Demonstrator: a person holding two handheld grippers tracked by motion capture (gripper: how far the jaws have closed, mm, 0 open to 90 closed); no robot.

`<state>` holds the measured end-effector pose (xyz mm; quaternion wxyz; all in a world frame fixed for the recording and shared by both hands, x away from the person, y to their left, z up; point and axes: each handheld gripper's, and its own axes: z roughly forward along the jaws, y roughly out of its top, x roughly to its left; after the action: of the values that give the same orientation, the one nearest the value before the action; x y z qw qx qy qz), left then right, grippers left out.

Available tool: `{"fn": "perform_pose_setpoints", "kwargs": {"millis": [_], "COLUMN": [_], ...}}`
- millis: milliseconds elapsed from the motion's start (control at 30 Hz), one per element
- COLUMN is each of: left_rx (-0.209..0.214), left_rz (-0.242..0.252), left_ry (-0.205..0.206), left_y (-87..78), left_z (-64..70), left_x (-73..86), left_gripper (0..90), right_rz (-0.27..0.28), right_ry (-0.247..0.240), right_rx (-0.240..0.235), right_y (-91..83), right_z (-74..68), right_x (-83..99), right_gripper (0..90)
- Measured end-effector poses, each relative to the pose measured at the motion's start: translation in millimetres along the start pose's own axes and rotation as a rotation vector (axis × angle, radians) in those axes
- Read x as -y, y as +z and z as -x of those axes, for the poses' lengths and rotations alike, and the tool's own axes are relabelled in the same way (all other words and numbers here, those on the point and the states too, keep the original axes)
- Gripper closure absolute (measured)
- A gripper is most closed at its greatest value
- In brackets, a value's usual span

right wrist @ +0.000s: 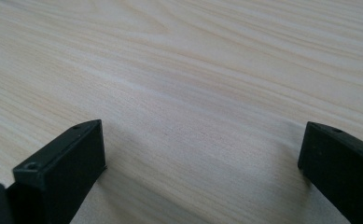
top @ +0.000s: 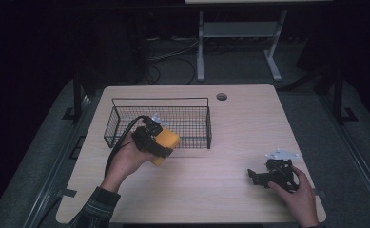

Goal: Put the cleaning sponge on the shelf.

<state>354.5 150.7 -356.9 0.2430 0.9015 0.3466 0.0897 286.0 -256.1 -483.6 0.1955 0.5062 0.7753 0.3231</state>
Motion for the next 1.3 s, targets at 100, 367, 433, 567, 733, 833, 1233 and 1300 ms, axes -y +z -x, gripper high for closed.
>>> {"fn": "perform_pose_setpoints", "kwargs": {"millis": [100,367,433,567,733,833,1233,1300], "left_rx": [-0.007,-0.037,-0.043,-0.053,-0.060,-0.067,-0.102,-0.107], "left_rz": [0.004,0.015,0.013,0.016,0.022,0.023,0.016,0.018], "left_ry": [-0.009,-0.027,-0.026,-0.036,-0.050,-0.060,-0.101,-0.115], "left_y": [-1.8,-10.5,-11.3,-14.1,-16.0,-16.6,-15.1,-14.2], "left_z": [-2.9,-18.6,-20.6,-28.5,-38.3,-43.5,-71.3,-76.0], "left_x": [-1.2,-5.0,-5.5,-6.8,-7.7,-8.3,-7.4,-7.3], "left_gripper": [21.4,21.4,21.4,21.5,21.4,21.5,21.5,21.5], "right_rz": [0.000,0.000,0.000,0.000,0.000,-0.001,-0.001,-0.001], "right_ry": [0.002,0.002,0.002,0.002,0.001,0.001,0.001,0.001], "right_rx": [0.000,-0.002,-0.002,-0.001,-0.001,-0.001,-0.001,-0.001], "right_y": [0.0,0.1,0.1,0.1,0.1,0.1,0.1,0.1], "right_z": [-0.1,-0.1,-0.1,-0.1,0.0,-0.1,-0.1,0.0], "right_x": [0.0,0.0,0.0,0.0,0.0,0.0,0.0,0.0], "right_gripper": [0.0,0.0,0.0,0.0,0.0,0.0,0.0,0.0]}}
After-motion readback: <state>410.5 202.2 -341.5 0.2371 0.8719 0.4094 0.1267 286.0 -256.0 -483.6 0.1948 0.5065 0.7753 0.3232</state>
